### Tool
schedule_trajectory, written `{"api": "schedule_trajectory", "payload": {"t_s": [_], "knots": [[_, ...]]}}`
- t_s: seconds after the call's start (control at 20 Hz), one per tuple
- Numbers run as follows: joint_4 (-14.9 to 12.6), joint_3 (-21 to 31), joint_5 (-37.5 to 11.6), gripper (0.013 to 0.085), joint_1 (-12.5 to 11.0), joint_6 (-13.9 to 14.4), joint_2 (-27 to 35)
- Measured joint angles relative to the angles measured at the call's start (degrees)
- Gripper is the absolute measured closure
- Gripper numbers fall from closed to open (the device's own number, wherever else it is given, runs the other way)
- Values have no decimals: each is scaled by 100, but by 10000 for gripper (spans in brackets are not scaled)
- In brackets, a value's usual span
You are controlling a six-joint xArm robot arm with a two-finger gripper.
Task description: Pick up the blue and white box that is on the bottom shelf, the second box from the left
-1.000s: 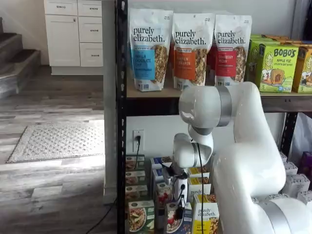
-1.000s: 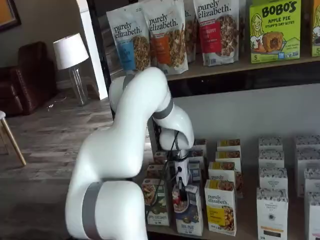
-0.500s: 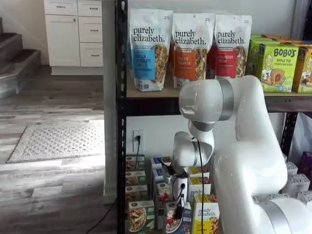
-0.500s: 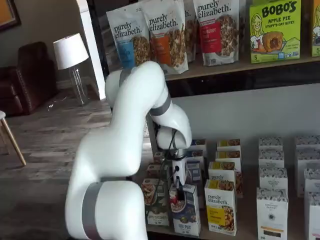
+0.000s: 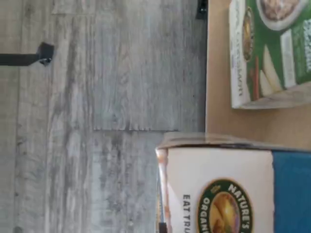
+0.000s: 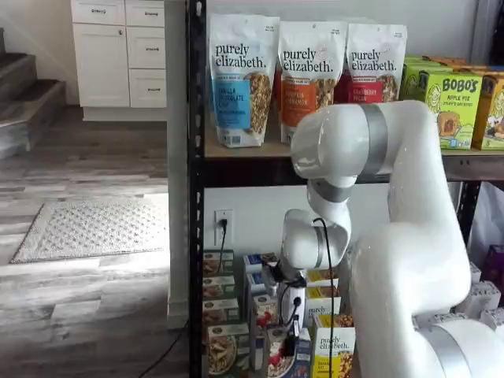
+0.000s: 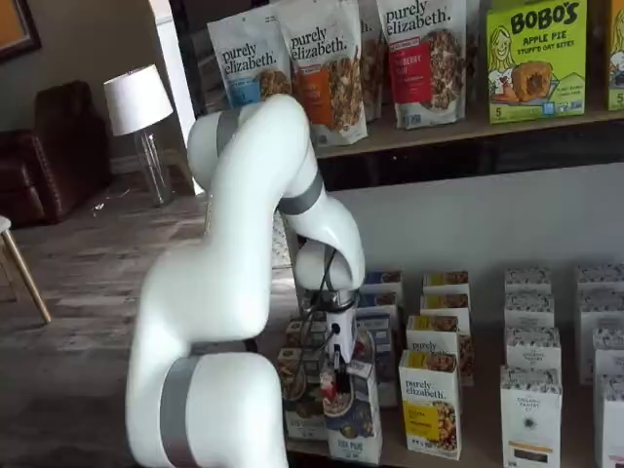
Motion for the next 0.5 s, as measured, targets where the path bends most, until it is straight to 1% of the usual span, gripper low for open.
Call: {"api": "schedule_trajectory", "payload": {"t_s": [0.2, 0.5], "knots": [[-200, 512, -151, 490, 38, 210, -322], [-209, 1173, -260, 490, 95, 269, -810]]}}
